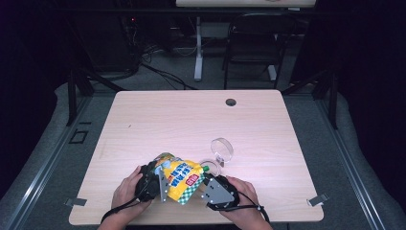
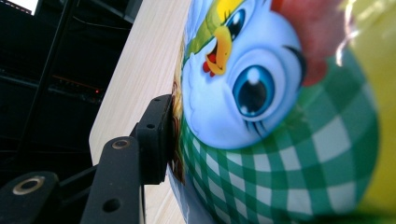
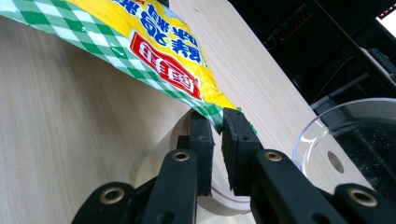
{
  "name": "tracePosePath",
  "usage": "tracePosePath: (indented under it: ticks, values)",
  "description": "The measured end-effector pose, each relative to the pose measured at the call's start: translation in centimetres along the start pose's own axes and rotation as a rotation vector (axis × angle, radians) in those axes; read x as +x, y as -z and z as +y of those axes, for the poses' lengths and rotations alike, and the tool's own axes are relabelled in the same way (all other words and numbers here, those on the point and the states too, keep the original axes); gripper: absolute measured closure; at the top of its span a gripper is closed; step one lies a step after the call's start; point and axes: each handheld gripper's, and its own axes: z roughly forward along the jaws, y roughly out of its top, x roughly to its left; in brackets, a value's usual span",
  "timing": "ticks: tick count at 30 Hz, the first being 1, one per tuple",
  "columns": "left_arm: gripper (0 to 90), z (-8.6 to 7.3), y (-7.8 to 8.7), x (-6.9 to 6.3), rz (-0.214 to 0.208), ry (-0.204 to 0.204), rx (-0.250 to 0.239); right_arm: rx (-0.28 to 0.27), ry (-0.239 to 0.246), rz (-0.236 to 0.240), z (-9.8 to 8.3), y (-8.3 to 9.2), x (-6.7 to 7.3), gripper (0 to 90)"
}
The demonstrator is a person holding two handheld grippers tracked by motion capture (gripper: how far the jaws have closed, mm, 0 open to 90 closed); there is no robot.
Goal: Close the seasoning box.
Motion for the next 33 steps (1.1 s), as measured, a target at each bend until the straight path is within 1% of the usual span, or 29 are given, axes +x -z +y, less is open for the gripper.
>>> tracePosePath:
  ticks: [5,13,20,33]
  values:
    - [50.9,-0.02,0.02,0.04,0.003,-0.004,0.000,-0.004,-0.005,-0.001,-0.02,-0.04,0.06,82.5]
    - [50.9,0.05,0.08,-0.02,0.019,-0.016,0.006,-0.005,-0.009,-0.003,-0.08,-0.11,0.19,81.4]
    - [50.9,0.09,0.13,-0.04,0.043,-0.035,0.003,-0.005,-0.011,-0.002,-0.22,-0.17,0.29,81.4]
    - [50.9,0.13,0.41,-0.10,0.078,-0.061,0.019,-0.006,-0.025,-0.004,-0.39,-0.36,0.51,80.9]
